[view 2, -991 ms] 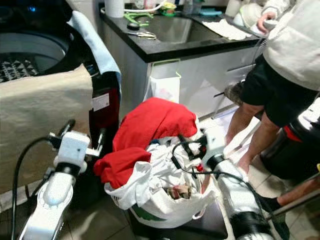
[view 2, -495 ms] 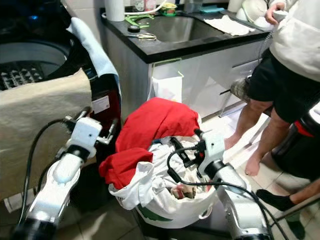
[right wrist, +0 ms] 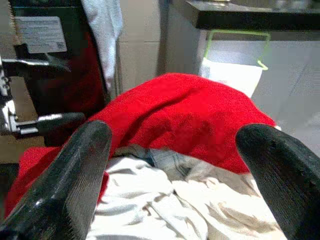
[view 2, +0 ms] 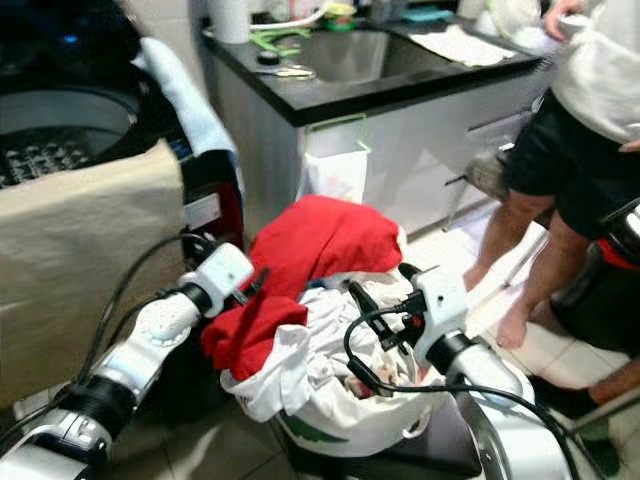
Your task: Clothes washing
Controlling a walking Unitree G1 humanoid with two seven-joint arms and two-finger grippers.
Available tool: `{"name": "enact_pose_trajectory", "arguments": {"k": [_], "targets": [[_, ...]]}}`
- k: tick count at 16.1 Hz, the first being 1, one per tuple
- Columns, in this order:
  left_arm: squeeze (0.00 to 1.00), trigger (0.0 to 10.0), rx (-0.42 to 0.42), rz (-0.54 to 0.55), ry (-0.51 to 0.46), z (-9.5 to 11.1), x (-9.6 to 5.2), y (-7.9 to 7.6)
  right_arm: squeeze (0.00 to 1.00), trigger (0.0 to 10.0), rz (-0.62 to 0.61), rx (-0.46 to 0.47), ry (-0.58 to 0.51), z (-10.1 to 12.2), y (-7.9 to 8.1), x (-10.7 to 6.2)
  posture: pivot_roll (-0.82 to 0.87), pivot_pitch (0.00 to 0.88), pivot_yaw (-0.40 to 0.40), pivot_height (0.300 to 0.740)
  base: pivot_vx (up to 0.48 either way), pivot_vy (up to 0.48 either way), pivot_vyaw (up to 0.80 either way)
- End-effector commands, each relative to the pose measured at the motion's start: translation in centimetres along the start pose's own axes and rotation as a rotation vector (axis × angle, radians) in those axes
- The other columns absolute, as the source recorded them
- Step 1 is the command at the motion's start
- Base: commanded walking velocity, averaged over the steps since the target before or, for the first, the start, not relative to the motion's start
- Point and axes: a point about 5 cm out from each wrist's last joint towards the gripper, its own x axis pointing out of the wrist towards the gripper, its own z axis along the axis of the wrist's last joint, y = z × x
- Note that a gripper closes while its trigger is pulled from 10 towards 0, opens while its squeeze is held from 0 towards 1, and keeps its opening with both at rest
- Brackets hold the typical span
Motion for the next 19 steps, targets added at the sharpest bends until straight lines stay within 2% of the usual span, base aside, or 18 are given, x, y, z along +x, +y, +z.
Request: {"name": "enact_pose_trajectory", "arguments": {"k": [1,2,3,5,6,7,9,11,12,14,15,16,18,19], "targets": [[0.00,10.0,0.029,-0.044,0.011,-0.1,0.2,0.2,0.00,10.0,-0.013,0.000,0.009,0.4,-0.3,-0.7,-0.19,0.000,-0.022,0.740,0.000,0.000,0.00],[0.00,10.0,0.060,-0.072,0.022,-0.2,0.2,0.5,0.00,10.0,-0.017,-0.001,0.023,0.3,-0.3,-1.1,-0.20,0.000,-0.021,0.740,0.000,0.000,0.00],[0.00,10.0,0.088,-0.103,0.028,0.0,0.4,1.5,0.00,10.0,-0.024,-0.001,0.041,0.2,-0.3,-1.8,-0.21,0.000,-0.017,0.740,0.000,0.000,0.00],[0.00,10.0,0.100,-0.152,0.026,0.8,1.1,3.0,0.00,10.0,-0.038,0.012,0.057,0.1,-0.3,-2.2,-0.20,0.000,-0.012,0.740,0.000,0.000,0.00],[0.00,10.0,0.107,-0.169,0.031,0.9,1.3,2.9,0.00,10.0,-0.040,0.015,0.059,0.1,-0.3,-2.1,-0.20,0.000,-0.012,0.740,0.000,0.000,0.00],[0.00,10.0,0.142,-0.220,0.050,0.9,1.6,2.3,0.00,10.0,-0.038,0.021,0.063,0.0,0.0,-2.0,-0.20,0.000,-0.012,0.740,0.000,0.000,0.00],[0.00,10.0,0.153,-0.271,0.065,1.0,2.1,1.0,0.00,10.0,-0.033,0.025,0.062,0.2,0.2,-1.8,-0.20,0.000,-0.010,0.740,0.000,0.000,0.00],[0.00,10.0,0.148,-0.257,0.052,1.3,2.5,0.4,0.00,10.0,-0.074,0.031,0.042,0.4,-0.3,-1.7,-0.20,0.000,-0.009,0.740,0.000,0.000,0.00],[0.00,10.0,0.080,-0.195,-0.015,2.4,2.9,0.1,0.00,10.0,-0.171,-0.067,-0.028,1.0,-1.4,-1.4,-0.18,0.000,-0.003,0.740,0.000,0.000,0.00],[0.00,10.0,0.037,-0.168,-0.054,2.9,3.1,0.0,0.00,10.0,-0.209,-0.145,-0.068,1.4,-1.8,-1.2,-0.18,0.000,-0.002,0.740,0.000,0.000,0.00],[0.00,10.0,-0.008,-0.136,-0.092,3.3,3.1,-0.2,0.00,10.0,-0.214,-0.238,-0.089,1.5,-1.7,-1.1,-0.17,0.000,0.003,0.740,0.000,0.000,0.00],[0.00,10.0,-0.066,-0.107,-0.132,3.6,3.0,-0.6,0.00,10.0,-0.227,-0.264,-0.112,1.4,-1.5,-1.0,-0.15,0.000,0.003,0.740,0.000,0.000,0.00],[0.00,10.0,-0.114,-0.058,-0.136,3.5,2.9,-1.0,0.00,10.0,-0.232,-0.259,-0.118,0.8,-1.2,-1.0,-0.14,0.000,-0.003,0.740,0.000,0.000,0.00],[0.00,10.0,-0.114,-0.026,-0.137,3.6,3.0,-0.6,0.00,10.0,-0.233,-0.275,-0.098,-0.1,-1.3,-1.8,-0.12,0.000,-0.009,0.740,0.000,0.000,0.00]]}}
